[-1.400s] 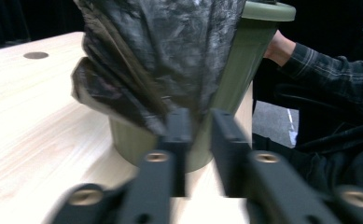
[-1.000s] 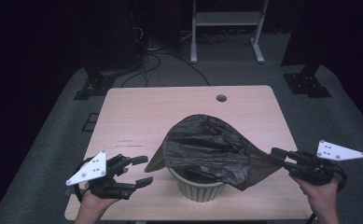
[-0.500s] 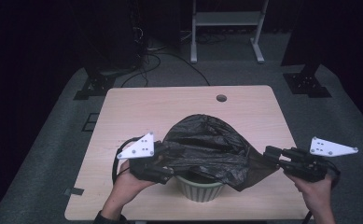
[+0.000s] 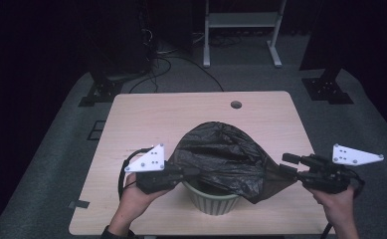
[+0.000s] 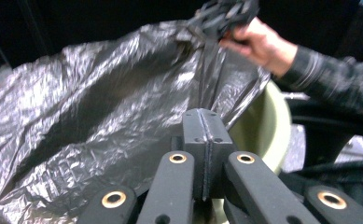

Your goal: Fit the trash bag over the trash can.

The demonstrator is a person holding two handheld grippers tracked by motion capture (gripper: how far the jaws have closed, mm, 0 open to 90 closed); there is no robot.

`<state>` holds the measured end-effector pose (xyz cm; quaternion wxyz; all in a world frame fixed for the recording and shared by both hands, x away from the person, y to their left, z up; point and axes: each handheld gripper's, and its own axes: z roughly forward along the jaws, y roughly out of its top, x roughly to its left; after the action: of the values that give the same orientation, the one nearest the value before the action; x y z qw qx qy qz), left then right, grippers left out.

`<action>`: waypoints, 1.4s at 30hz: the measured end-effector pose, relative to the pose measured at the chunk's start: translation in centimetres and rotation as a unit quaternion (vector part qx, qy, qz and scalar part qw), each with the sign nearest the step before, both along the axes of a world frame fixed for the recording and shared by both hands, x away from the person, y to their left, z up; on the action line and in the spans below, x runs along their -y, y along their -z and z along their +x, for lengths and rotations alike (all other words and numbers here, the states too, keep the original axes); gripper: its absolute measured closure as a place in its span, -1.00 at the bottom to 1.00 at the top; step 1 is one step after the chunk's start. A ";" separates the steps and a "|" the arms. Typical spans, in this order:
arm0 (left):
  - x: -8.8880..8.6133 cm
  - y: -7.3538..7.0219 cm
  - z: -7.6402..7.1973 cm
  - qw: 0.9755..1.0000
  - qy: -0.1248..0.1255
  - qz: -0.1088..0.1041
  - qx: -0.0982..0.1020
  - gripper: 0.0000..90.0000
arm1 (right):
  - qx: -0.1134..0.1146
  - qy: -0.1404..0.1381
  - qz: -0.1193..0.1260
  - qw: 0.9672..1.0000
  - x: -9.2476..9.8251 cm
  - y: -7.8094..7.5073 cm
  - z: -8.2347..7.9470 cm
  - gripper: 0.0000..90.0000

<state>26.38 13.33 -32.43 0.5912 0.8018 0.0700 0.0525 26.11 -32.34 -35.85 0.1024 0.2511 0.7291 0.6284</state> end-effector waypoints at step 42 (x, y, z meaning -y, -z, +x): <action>-4.9 8.3 0.7 0.992 -0.033 -0.002 -0.122 0.99 | -0.033 -0.089 -0.080 0.992 -4.7 3.5 0.1 1.00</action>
<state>27.04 18.26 -40.71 0.5780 0.7981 0.1680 -0.0260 26.22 -27.59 -39.32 0.0418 0.1971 0.7997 0.5656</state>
